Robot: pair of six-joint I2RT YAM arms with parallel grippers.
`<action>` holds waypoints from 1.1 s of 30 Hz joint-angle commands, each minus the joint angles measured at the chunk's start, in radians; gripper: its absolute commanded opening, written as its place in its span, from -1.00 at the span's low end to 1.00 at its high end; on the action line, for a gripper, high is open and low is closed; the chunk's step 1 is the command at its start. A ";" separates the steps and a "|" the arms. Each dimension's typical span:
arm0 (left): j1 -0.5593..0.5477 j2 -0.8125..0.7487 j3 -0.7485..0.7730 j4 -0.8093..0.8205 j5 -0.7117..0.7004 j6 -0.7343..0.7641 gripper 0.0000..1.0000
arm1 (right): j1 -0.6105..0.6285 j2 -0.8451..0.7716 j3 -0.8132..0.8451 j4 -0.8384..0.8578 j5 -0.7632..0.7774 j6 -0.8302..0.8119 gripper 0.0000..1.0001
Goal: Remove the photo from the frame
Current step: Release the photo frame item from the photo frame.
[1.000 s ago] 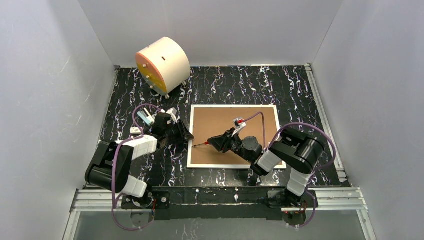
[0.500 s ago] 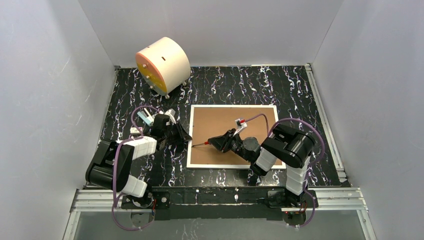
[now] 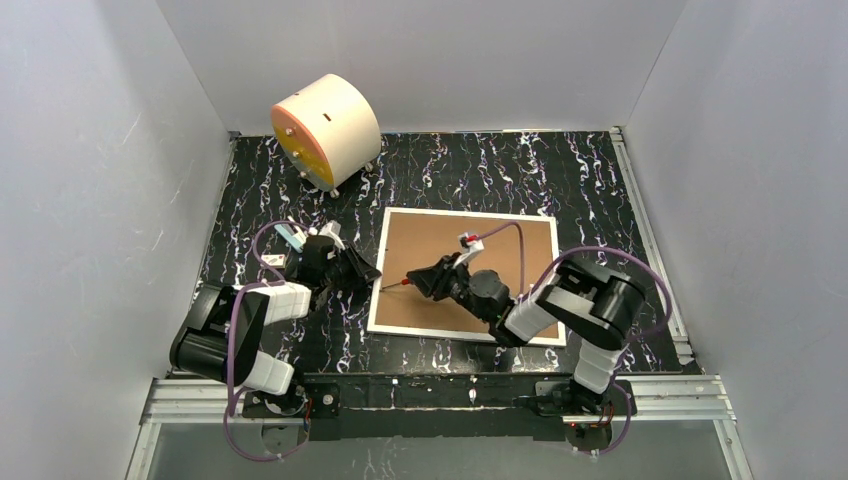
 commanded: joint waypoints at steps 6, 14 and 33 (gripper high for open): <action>-0.026 -0.007 -0.068 -0.075 0.008 -0.060 -0.82 | 0.153 -0.087 0.310 -0.755 0.198 -0.208 -0.97; -0.026 -0.037 -0.088 -0.071 -0.013 -0.075 -0.85 | 0.227 -0.011 0.519 -0.946 0.347 -0.256 -0.97; -0.026 -0.029 -0.039 -0.169 -0.048 0.007 -0.86 | 0.080 -0.215 0.487 -0.953 0.228 -0.222 -0.97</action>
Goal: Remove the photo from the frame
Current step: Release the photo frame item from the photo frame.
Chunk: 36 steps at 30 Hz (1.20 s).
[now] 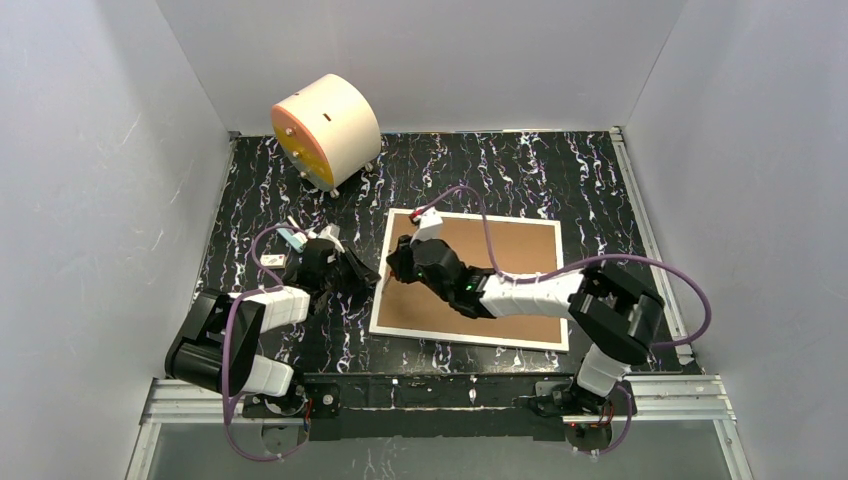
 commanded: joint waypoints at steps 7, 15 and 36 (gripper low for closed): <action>-0.021 0.022 -0.008 -0.150 0.008 0.052 -0.85 | -0.186 -0.148 -0.177 0.186 -0.211 0.072 -0.97; -0.022 0.009 0.010 -0.148 0.047 0.080 -0.63 | -0.317 -0.093 -0.235 0.391 -0.315 0.119 -0.97; -0.021 0.103 0.071 -0.143 0.088 0.138 -0.31 | -0.411 0.253 -0.259 0.869 -0.472 0.106 -0.97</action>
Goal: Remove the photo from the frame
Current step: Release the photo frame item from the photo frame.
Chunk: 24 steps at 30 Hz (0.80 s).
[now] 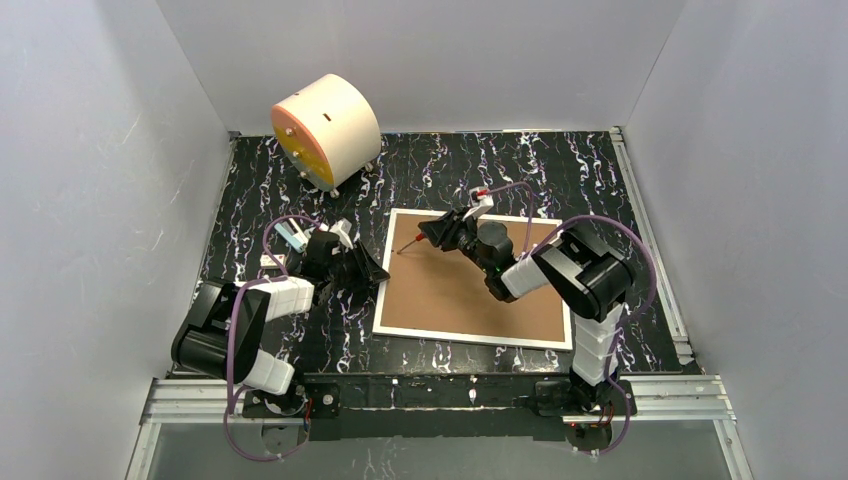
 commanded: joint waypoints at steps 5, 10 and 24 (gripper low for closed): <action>-0.006 0.037 -0.004 -0.107 -0.015 0.052 -0.31 | 0.009 0.084 -0.075 0.189 -0.015 -0.042 -0.97; -0.007 0.034 -0.010 -0.104 -0.012 0.052 -0.31 | 0.014 0.112 -0.099 0.215 0.016 -0.073 -0.97; -0.008 0.047 -0.016 -0.099 -0.011 0.055 -0.31 | 0.041 0.217 -0.100 0.296 0.036 -0.050 -0.97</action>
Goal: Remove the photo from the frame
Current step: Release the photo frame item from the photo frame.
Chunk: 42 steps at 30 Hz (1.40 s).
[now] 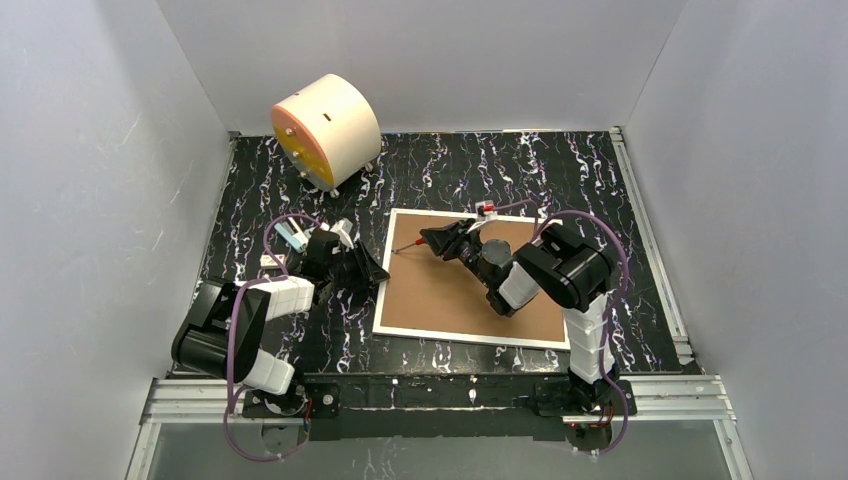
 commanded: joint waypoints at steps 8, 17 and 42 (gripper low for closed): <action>-0.006 0.074 -0.013 -0.109 -0.008 0.065 -0.44 | 0.028 0.110 -0.003 -0.011 -0.007 -0.033 -0.97; -0.007 0.089 -0.015 -0.119 -0.011 0.096 -0.56 | 0.058 0.153 0.015 0.023 -0.013 0.004 -0.97; -0.006 0.103 0.010 -0.187 -0.047 0.151 -0.76 | 0.068 0.034 0.273 -0.531 -0.275 -0.400 -0.97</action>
